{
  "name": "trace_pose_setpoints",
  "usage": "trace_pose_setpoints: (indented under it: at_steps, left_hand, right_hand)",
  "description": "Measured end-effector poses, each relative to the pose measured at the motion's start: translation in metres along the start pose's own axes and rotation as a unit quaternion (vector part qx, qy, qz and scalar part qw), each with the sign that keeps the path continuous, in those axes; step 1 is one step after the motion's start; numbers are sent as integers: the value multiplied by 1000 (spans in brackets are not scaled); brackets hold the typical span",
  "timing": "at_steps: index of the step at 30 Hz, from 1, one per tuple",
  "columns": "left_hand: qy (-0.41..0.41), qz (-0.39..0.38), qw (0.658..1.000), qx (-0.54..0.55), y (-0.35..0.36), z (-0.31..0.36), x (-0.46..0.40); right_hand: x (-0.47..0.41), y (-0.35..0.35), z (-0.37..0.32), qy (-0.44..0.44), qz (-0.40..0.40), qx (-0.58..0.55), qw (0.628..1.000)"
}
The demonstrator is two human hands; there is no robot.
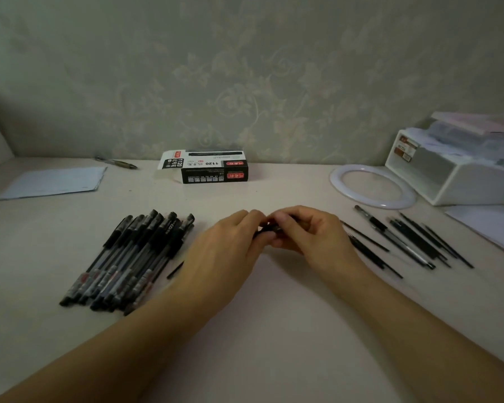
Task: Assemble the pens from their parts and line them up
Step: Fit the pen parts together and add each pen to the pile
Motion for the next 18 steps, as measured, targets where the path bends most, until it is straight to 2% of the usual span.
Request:
trace_pose_setpoints:
  at_steps: [2,5,10,14,18]
  left_hand:
    - [0,-39,999,10,6,-3,-1]
    - [-5,-76,997,-35,15,-2,0]
    - [-6,-82,996,14,19,1,2]
    - [9,-69,997,14,16,-3,1]
    - [-9,-52,999,-2,10,-10,1]
  right_hand:
    - [0,2,-1,-14,0,64,998]
    - [0,4,2,-2,7,144,990]
    - [0,3,0,-5,4,119,993]
    - [1,5,-3,-20,-3,100,995]
    - [1,3,-3,-29,3,87,996]
Point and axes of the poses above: each hand's wrist, its own x-axis away from the middle knuckle, its own y-axis out of the palm, z = x × y, the point moved 7 cm from there along -x, towards the middle knuckle, and after that the axes turned 10 degrees about -z, right-handed, at the moved point
